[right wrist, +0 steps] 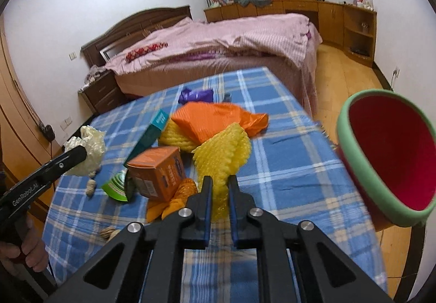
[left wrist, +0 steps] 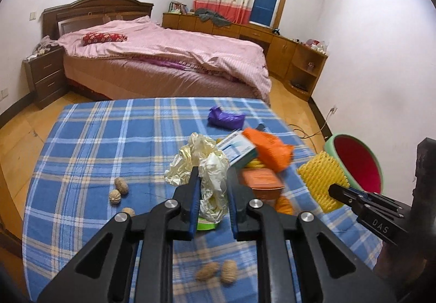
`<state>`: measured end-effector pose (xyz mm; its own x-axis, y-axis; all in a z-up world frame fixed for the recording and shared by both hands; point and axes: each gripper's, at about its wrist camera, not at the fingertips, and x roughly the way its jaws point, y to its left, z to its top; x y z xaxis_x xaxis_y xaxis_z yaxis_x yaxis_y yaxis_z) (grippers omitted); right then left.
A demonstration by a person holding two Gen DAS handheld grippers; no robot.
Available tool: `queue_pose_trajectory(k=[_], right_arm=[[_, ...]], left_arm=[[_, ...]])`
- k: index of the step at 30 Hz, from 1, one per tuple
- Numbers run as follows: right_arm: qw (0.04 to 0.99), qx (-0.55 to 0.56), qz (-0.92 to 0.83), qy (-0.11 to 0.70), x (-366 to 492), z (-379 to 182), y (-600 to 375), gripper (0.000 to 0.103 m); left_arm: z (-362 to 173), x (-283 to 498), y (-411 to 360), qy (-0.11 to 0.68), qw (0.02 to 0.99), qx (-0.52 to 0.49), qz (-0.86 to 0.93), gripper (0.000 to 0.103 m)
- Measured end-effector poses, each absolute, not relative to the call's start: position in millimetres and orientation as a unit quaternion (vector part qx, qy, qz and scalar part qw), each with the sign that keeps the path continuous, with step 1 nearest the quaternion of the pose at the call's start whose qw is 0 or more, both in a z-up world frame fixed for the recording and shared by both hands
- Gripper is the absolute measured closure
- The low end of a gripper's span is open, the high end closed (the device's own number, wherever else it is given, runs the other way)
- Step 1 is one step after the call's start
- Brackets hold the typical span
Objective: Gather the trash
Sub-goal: 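Carry both items over the red bucket and open both tools to drop them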
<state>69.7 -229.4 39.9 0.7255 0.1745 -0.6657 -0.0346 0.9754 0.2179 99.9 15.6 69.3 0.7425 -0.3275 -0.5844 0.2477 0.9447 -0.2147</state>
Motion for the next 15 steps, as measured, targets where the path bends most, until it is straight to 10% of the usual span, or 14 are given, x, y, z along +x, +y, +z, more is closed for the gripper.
queue_pose_trajectory(k=[15], right_arm=[[0.945, 0.121, -0.016, 0.304, 27, 89, -316, 0.091]], left_arm=[[100, 94, -70, 0.320, 0.919, -0.034, -0.229, 0.086]])
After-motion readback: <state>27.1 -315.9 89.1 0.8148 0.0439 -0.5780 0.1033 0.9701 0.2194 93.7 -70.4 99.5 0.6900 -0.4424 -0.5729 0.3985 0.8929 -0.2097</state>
